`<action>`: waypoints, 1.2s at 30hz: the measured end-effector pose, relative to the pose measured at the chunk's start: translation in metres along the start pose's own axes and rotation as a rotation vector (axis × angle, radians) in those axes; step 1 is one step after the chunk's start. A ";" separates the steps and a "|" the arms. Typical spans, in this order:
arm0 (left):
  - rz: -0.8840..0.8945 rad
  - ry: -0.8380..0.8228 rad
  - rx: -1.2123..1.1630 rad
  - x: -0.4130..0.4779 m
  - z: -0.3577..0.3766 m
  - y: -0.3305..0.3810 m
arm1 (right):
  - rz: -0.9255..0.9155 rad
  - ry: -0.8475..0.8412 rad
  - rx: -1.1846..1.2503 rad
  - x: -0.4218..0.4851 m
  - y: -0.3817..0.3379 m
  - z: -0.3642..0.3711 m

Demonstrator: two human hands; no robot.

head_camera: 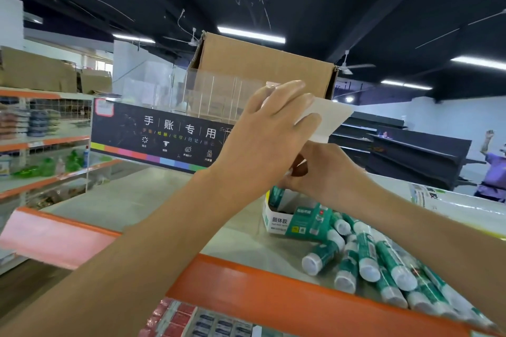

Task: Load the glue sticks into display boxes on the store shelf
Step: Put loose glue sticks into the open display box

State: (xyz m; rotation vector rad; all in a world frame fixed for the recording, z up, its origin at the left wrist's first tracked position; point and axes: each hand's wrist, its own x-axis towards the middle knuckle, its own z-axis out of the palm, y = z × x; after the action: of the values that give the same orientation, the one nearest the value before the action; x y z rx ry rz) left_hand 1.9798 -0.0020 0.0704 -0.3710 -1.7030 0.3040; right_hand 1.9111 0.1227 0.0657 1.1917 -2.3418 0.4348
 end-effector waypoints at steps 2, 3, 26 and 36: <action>-0.006 -0.002 -0.001 0.000 0.000 0.000 | -0.001 -0.009 0.010 0.000 -0.002 0.000; -0.007 -0.001 -0.001 0.000 -0.001 0.000 | 0.000 -0.016 0.022 -0.001 -0.003 0.000; -0.040 -0.098 -0.070 0.001 -0.003 0.000 | -0.018 -0.136 0.065 0.011 -0.002 -0.005; -0.073 -0.098 -0.104 0.000 -0.005 -0.001 | -0.100 -0.152 0.036 -0.004 0.003 -0.015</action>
State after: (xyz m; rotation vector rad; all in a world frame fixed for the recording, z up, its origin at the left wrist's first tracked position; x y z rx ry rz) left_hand 1.9848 -0.0032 0.0715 -0.3747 -1.8288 0.1834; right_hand 1.9149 0.1340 0.0759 1.3963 -2.3962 0.3646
